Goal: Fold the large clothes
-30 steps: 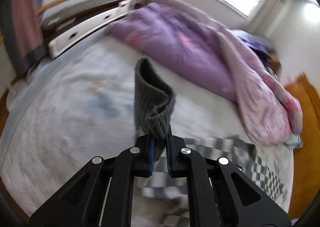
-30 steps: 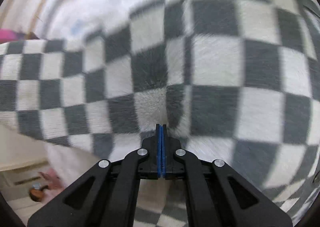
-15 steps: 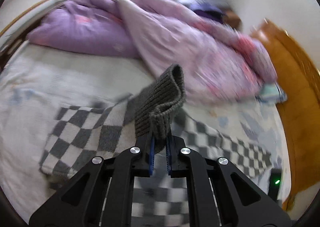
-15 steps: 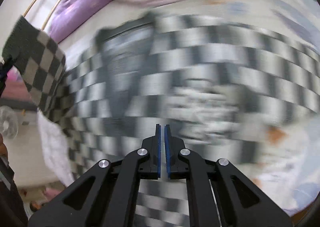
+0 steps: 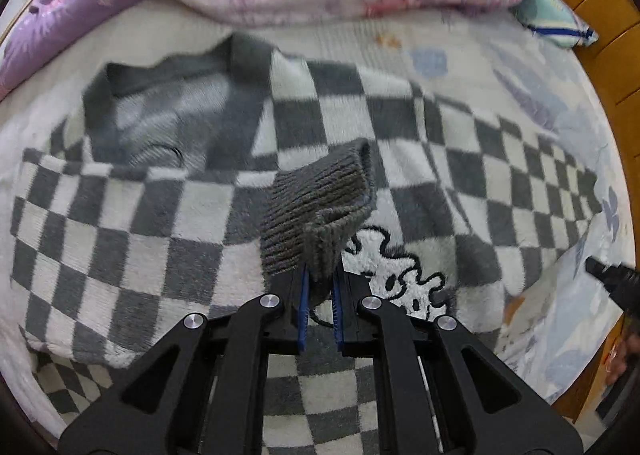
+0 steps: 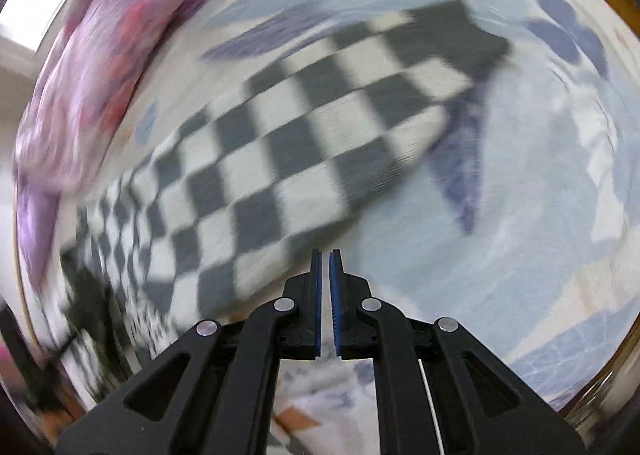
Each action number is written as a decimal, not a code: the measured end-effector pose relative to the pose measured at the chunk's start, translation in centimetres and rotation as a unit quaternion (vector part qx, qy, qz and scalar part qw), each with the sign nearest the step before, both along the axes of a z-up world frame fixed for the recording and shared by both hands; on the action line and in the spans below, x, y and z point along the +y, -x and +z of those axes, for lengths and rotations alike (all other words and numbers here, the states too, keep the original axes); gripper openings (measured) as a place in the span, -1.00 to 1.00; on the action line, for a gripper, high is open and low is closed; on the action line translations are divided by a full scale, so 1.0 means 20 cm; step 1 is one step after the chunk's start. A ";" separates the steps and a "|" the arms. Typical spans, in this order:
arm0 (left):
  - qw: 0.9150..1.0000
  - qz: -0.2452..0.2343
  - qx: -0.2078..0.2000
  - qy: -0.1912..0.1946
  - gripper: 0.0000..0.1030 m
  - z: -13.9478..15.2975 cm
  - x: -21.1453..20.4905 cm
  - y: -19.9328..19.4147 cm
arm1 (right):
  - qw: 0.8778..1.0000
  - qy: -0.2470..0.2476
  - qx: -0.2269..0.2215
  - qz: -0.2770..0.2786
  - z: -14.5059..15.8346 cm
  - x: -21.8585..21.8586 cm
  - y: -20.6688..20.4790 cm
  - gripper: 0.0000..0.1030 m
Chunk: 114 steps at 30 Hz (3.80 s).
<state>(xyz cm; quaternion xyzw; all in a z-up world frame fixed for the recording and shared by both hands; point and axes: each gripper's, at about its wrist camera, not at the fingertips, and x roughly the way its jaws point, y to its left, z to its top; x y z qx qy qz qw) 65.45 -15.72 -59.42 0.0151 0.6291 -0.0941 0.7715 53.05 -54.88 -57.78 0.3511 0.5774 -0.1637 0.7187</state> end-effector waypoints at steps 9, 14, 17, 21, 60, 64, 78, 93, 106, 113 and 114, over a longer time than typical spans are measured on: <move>0.997 -0.015 0.064 0.028 -0.17 -0.14 -0.07 0.02 | 0.983 -0.083 -0.037 -0.160 -0.16 -0.37 0.01 -0.21; 0.996 -0.008 0.051 0.077 0.23 -0.05 -0.06 0.02 | 0.970 -0.089 -0.031 -0.222 -0.25 -0.50 -0.02 -0.17; 0.995 0.008 0.048 0.091 0.23 -0.02 -0.01 0.00 | 0.966 -0.099 -0.033 -0.237 -0.31 -0.54 -0.04 -0.15; 0.994 0.042 0.054 0.086 0.22 -0.03 0.13 0.00 | 0.954 -0.120 -0.043 -0.271 -0.34 -0.58 -0.05 -0.19; 0.951 0.267 0.018 0.157 0.33 0.14 1.76 0.17 | 0.921 -0.034 -0.054 0.386 0.03 2.60 -0.38 -0.66; 0.944 0.281 0.022 0.170 0.33 0.09 1.80 0.22 | 0.923 -0.036 -0.060 0.377 0.09 2.51 -0.34 -0.20; 0.958 0.259 0.018 0.117 0.20 0.05 1.64 0.13 | 0.979 0.012 -0.069 0.192 0.17 1.48 -0.24 -0.11; 0.969 0.241 0.042 0.044 -0.78 -0.07 1.65 0.13 | 0.963 0.011 -0.080 0.259 0.00 1.36 -0.86 -0.92; 0.965 0.240 0.069 0.078 -0.56 0.00 1.71 0.11 | 0.967 0.013 -0.026 0.252 -0.09 1.23 -0.93 -0.87; 0.964 0.245 0.028 0.096 -0.45 0.18 1.82 -0.03 | 0.959 -0.004 -0.057 0.276 -0.06 1.23 -1.10 -0.88; 0.965 0.245 0.029 0.088 -0.45 0.15 1.82 -0.10 | 0.962 -0.001 -0.040 0.270 -0.12 1.22 -1.12 -0.89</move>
